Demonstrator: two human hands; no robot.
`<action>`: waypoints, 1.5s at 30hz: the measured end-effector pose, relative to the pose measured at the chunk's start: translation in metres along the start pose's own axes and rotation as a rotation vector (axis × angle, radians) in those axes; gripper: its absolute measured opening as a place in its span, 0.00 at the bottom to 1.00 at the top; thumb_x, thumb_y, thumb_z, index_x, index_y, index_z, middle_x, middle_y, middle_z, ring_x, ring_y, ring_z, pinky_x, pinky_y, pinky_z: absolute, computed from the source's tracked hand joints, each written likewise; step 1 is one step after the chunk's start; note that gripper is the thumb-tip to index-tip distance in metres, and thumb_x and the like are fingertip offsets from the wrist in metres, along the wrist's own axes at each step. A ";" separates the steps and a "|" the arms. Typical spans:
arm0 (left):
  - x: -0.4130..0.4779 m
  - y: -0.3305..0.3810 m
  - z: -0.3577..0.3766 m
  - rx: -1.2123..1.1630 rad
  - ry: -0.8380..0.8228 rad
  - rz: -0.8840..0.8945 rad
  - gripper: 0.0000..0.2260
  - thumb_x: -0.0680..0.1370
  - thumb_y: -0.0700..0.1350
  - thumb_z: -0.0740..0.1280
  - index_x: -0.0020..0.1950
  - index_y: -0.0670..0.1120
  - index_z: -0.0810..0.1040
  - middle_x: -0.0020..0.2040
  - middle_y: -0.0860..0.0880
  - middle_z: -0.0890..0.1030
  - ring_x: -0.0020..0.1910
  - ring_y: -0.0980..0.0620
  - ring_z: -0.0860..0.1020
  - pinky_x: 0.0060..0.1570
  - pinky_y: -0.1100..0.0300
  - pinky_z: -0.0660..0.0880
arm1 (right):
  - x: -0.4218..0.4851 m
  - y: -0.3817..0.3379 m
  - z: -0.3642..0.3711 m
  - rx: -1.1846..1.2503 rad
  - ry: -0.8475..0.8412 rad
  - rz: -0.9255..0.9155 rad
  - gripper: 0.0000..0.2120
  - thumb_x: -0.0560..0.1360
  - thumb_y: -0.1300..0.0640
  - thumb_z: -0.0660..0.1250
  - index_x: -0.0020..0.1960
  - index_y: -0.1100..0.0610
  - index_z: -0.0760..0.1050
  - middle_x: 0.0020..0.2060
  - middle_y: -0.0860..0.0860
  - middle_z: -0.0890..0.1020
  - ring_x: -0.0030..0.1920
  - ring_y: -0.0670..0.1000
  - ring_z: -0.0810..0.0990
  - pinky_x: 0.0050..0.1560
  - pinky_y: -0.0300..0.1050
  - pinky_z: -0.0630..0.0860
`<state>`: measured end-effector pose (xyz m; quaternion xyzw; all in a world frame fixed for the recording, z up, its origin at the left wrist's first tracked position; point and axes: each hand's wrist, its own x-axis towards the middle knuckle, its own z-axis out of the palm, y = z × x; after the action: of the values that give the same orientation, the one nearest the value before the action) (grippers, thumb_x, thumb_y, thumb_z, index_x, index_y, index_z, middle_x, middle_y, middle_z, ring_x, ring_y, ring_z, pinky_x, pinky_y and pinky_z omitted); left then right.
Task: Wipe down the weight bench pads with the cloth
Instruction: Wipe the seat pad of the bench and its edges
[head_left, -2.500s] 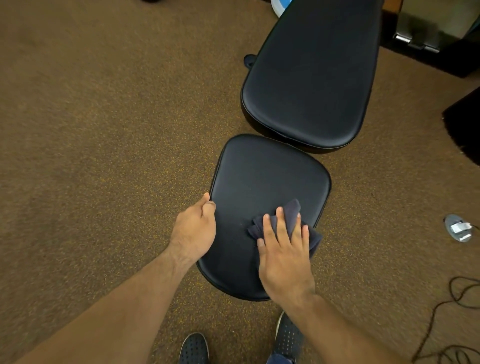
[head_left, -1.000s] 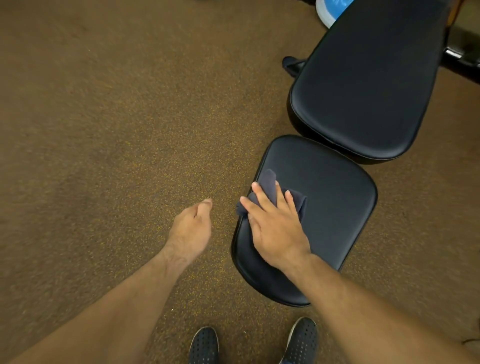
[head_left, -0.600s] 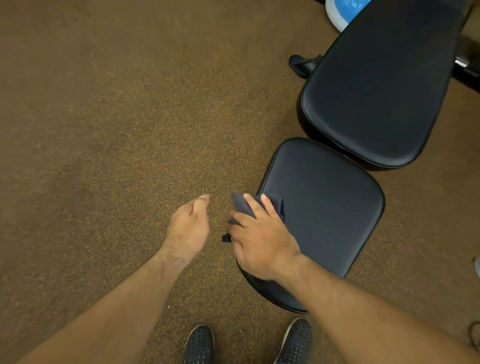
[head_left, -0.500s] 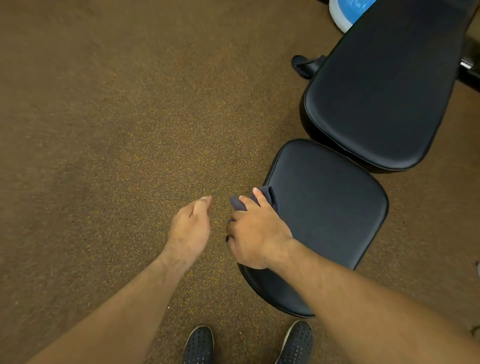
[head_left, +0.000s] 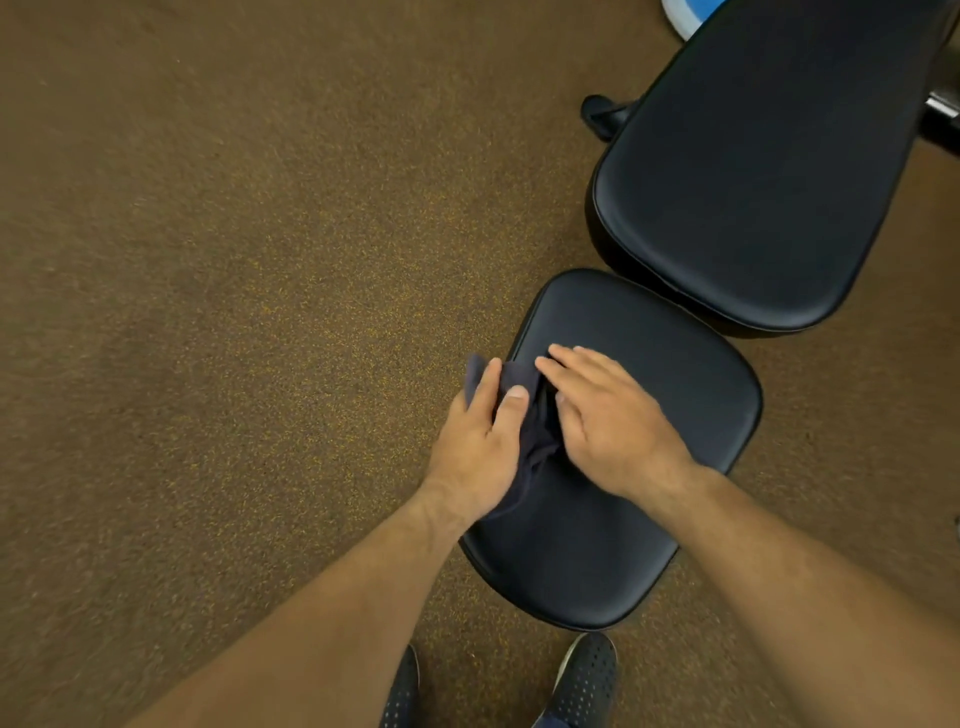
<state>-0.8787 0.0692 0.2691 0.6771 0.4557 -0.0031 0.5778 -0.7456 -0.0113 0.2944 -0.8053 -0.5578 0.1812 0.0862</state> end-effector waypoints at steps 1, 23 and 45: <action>0.002 -0.003 0.002 0.058 0.019 0.016 0.28 0.80 0.62 0.56 0.79 0.58 0.55 0.78 0.52 0.59 0.75 0.50 0.59 0.71 0.55 0.56 | 0.000 0.005 -0.002 -0.008 -0.027 0.003 0.22 0.83 0.59 0.51 0.76 0.55 0.63 0.76 0.50 0.63 0.77 0.49 0.56 0.74 0.38 0.45; 0.030 -0.009 -0.001 -0.114 0.153 -0.225 0.29 0.77 0.64 0.53 0.60 0.45 0.80 0.55 0.45 0.82 0.55 0.43 0.78 0.62 0.47 0.73 | 0.002 -0.002 0.004 0.005 -0.143 0.117 0.22 0.84 0.56 0.49 0.78 0.49 0.58 0.79 0.45 0.54 0.78 0.47 0.46 0.77 0.45 0.45; -0.012 -0.024 0.016 -0.103 0.315 -0.167 0.21 0.80 0.61 0.56 0.63 0.50 0.78 0.56 0.48 0.81 0.57 0.45 0.77 0.61 0.52 0.71 | -0.005 0.001 0.011 0.018 -0.114 0.082 0.22 0.84 0.55 0.48 0.78 0.51 0.57 0.79 0.47 0.54 0.78 0.48 0.46 0.76 0.47 0.42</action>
<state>-0.8921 0.0474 0.2514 0.5987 0.5946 0.0781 0.5309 -0.7502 -0.0167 0.2849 -0.8151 -0.5267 0.2350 0.0541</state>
